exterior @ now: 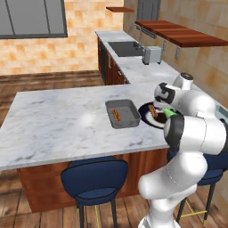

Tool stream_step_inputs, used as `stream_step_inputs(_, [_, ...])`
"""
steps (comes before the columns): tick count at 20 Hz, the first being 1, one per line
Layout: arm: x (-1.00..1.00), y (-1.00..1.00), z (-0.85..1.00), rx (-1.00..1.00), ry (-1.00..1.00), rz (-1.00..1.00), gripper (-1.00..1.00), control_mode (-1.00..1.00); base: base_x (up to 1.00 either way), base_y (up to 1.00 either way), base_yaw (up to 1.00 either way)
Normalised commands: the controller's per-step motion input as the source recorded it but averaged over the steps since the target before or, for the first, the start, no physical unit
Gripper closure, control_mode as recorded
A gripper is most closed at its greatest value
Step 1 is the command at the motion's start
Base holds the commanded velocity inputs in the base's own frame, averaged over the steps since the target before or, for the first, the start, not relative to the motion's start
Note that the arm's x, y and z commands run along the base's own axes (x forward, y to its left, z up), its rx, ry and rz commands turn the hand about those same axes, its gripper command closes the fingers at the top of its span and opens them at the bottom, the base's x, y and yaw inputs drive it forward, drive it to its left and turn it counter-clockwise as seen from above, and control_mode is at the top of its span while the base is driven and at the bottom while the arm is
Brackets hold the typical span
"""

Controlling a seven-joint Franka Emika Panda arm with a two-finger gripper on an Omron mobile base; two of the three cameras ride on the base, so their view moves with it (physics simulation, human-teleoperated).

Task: Place one cooked food and one vegetable from the large plate to each tupperware container.

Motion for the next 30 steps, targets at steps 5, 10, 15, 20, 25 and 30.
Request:
stream_step_inputs(5, [0.21,-0.63,-0.16,0.0,0.02,-0.02,-1.0,-1.0,0.0,0.0,0.0])
stream_step_inputs(10, [0.23,-0.59,-0.14,0.0,0.08,0.0,-1.0,-1.0,0.0,0.0,0.0])
stream_step_inputs(15, [0.18,-0.16,-0.14,0.0,0.0,0.0,-1.0,-1.0,0.0,0.0,0.0])
stream_step_inputs(20, [0.19,-0.07,-0.34,0.0,0.0,0.01,-1.0,-1.0,0.0,0.0,0.0])
stream_step_inputs(25, [0.23,-0.03,-0.39,0.0,0.0,0.03,-1.0,-1.0,0.0,0.0,0.0])
stream_step_inputs(30, [0.25,-0.03,-0.28,0.0,0.0,0.02,-1.0,-1.0,0.0,0.0,0.0])
